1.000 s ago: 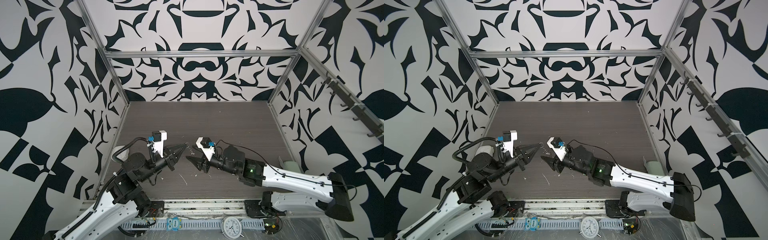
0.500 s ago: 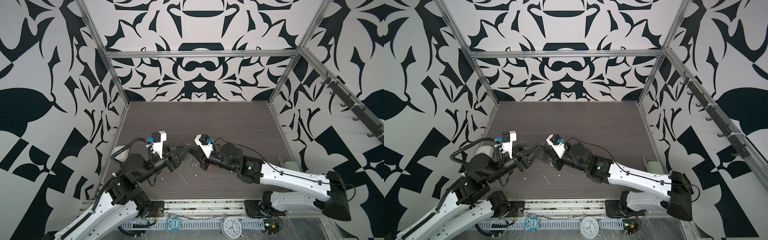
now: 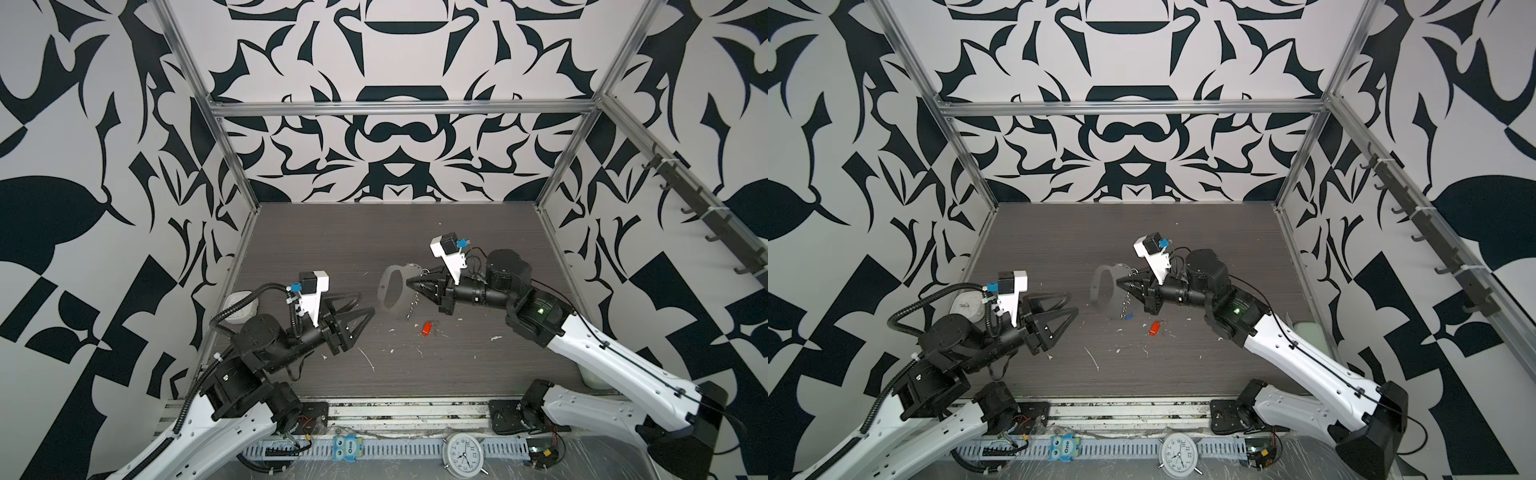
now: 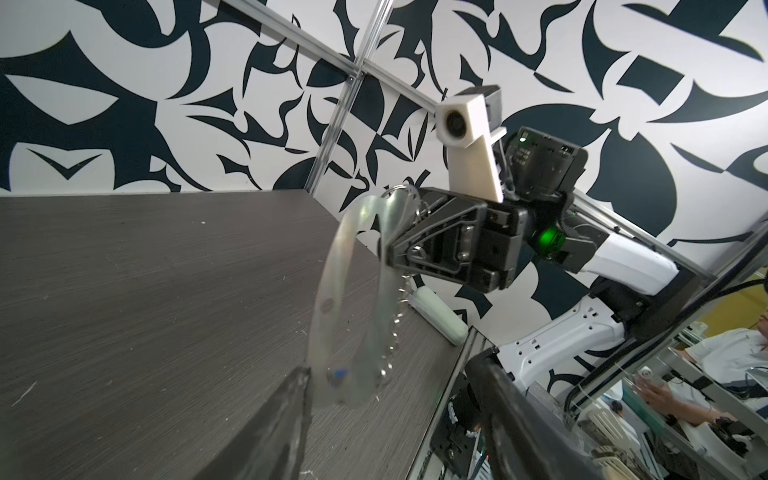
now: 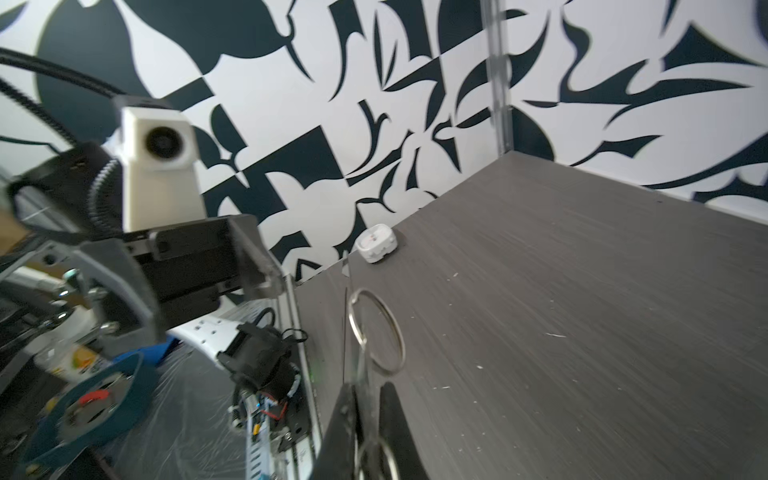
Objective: Remove the keys from the keyring
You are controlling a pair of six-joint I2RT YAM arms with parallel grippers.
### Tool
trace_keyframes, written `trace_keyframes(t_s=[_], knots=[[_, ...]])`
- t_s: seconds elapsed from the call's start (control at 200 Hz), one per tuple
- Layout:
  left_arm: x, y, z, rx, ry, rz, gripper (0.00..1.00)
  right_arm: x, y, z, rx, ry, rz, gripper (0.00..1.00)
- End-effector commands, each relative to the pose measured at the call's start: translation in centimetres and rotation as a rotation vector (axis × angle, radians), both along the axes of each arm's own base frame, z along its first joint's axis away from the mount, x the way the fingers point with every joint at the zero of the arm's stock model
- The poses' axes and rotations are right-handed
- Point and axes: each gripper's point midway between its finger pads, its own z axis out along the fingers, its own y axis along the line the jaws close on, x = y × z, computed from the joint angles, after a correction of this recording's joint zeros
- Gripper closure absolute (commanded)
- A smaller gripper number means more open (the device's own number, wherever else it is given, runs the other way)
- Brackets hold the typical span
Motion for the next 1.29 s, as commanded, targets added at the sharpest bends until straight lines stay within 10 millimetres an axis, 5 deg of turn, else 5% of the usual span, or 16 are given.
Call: trace_keyframes(t_s=[0.0,0.155,0.36,0.655,0.855,1.07,1.29], knots=[[-0.2,-0.5,-0.5,0.039,-0.004,-0.026,0.32,-3.3,0.0,3.7,0.085,-0.039,0.174,1.0],[-0.9,-1.5,-0.1,0.027,-0.005,-0.1,0.35,-4.0,0.5,3.8,0.087,-0.026,0.24,1.0],[-1.2,-2.5,0.1,0.025,0.03,-0.149,0.55,-3.6,1.3,4.0,0.089,-0.011,0.262,1.0],[-0.1,-2.2,1.2,-0.049,0.09,-0.095,1.0,-2.1,2.2,3.3,0.082,0.037,0.223,1.0],[1.7,-1.5,1.9,-0.093,0.172,0.015,1.0,0.1,1.0,2.8,0.065,0.015,0.039,0.59],[3.1,0.4,2.7,-0.084,0.233,0.157,1.0,1.2,-2.1,2.1,0.086,-0.043,-0.155,0.51],[3.7,0.7,2.9,-0.045,0.289,0.204,1.0,-0.1,-2.4,-0.1,0.07,-0.077,-0.118,0.54]])
